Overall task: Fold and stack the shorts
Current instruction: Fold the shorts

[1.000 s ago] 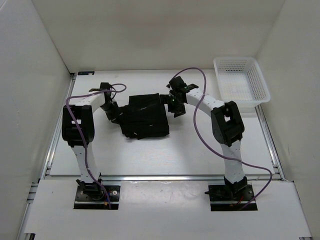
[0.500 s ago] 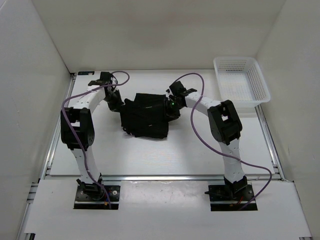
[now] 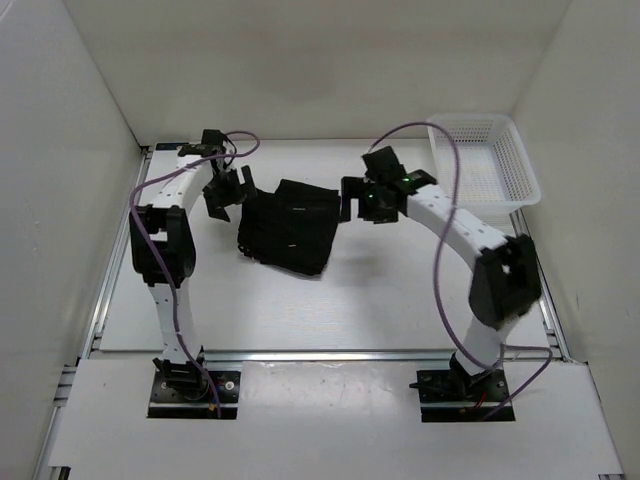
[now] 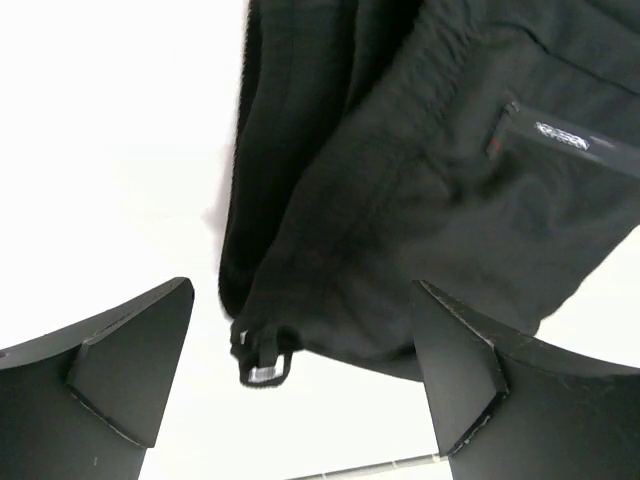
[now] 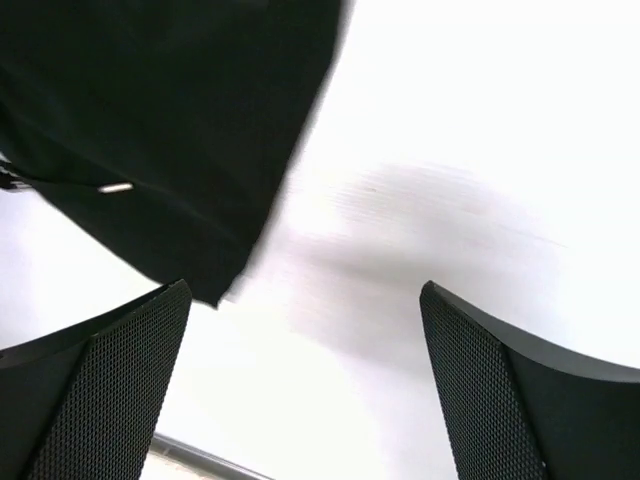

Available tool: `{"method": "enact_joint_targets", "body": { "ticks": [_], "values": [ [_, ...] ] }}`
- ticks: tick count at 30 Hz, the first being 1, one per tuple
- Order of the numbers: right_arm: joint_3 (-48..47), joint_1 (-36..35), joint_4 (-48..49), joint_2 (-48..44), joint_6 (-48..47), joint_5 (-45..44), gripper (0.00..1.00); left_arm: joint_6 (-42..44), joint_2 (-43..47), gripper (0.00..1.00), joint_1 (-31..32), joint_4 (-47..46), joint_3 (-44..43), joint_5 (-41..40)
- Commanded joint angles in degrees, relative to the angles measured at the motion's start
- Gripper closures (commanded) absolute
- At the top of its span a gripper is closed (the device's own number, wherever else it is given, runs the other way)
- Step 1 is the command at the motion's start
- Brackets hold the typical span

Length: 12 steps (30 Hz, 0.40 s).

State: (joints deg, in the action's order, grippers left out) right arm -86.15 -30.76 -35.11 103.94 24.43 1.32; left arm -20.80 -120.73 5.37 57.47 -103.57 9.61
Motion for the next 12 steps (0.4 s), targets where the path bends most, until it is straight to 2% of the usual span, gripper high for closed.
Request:
{"method": "enact_joint_targets", "body": {
  "ticks": [1,5,9,11,12],
  "values": [
    [2.64,1.40,-4.77,-13.74,-1.84,-13.52,0.00,-0.29,11.55,0.00,-0.79,2.82,-2.43,-3.97],
    [9.05,4.83,-7.60,-25.43,-2.98,-18.64,0.00,-0.82,21.74,0.00,-3.16,3.61,1.96,-4.51],
    [14.16,7.38,-11.20,-34.83,-5.08,-22.57,0.00,-2.05,36.92,0.00,-3.70,3.61,9.25,-5.64],
    [16.53,7.91,-12.77,-37.05,-5.61,-23.47,0.00,-3.54,41.86,0.00,-3.70,3.61,12.15,-9.32],
    [17.06,7.91,-13.40,-38.80,-5.62,-24.51,0.00,-5.11,44.06,0.00,-3.70,4.13,14.43,-15.09]
  ]
}}
